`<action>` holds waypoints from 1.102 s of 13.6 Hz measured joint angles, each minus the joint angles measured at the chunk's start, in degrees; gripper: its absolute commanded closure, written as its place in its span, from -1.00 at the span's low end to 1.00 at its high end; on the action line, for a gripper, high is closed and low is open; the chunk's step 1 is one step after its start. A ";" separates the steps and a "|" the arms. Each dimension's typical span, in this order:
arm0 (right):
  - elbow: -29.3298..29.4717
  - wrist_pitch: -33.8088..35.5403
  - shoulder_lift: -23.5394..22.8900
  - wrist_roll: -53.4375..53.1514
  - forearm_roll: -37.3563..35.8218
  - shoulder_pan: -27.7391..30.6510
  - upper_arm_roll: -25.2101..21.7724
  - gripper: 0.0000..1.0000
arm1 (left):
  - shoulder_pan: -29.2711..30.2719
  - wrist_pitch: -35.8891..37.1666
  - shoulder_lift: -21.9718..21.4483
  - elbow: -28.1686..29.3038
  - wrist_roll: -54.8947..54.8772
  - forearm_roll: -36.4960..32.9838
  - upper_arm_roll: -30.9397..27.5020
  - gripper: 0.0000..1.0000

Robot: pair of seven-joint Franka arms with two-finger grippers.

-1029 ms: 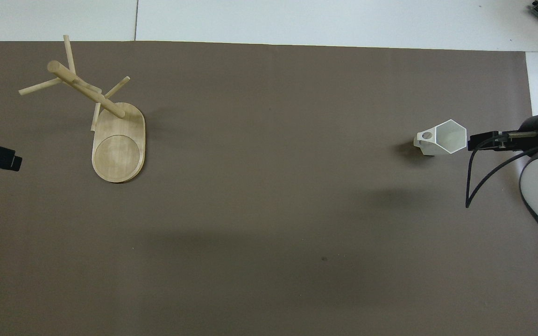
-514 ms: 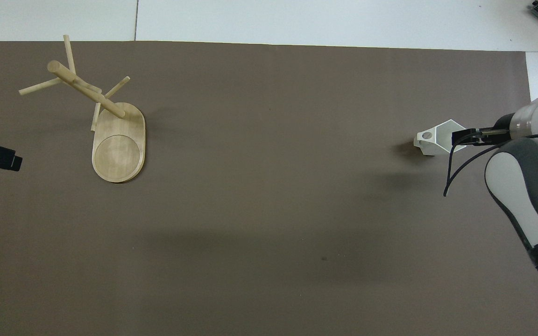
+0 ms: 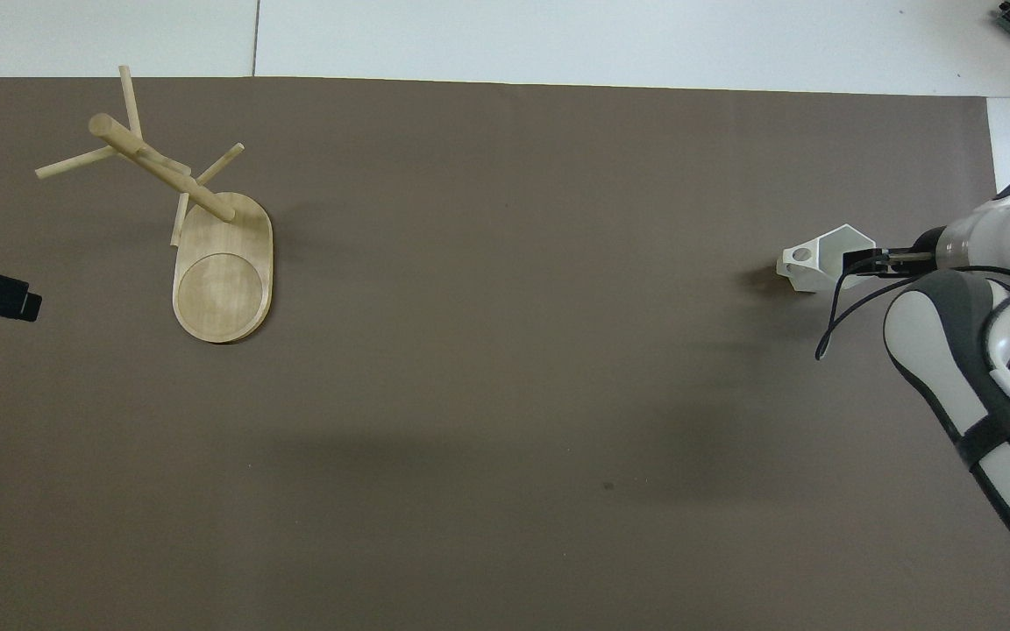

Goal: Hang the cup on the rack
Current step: 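Reach the right gripper to the white cup and close on it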

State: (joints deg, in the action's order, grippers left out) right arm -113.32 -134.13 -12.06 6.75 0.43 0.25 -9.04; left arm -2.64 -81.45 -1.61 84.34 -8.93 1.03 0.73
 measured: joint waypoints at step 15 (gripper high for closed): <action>-0.68 -6.51 -2.25 -0.20 5.13 0.01 0.00 -0.88 | 0.00 0.00 0.00 0.00 0.00 0.00 0.00 -1.00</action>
State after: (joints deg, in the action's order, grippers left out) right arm -113.99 -140.64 -14.31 6.55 5.56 0.26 -9.04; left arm -2.64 -81.45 -1.62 84.34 -8.93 1.03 0.73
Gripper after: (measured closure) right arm 0.004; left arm 0.000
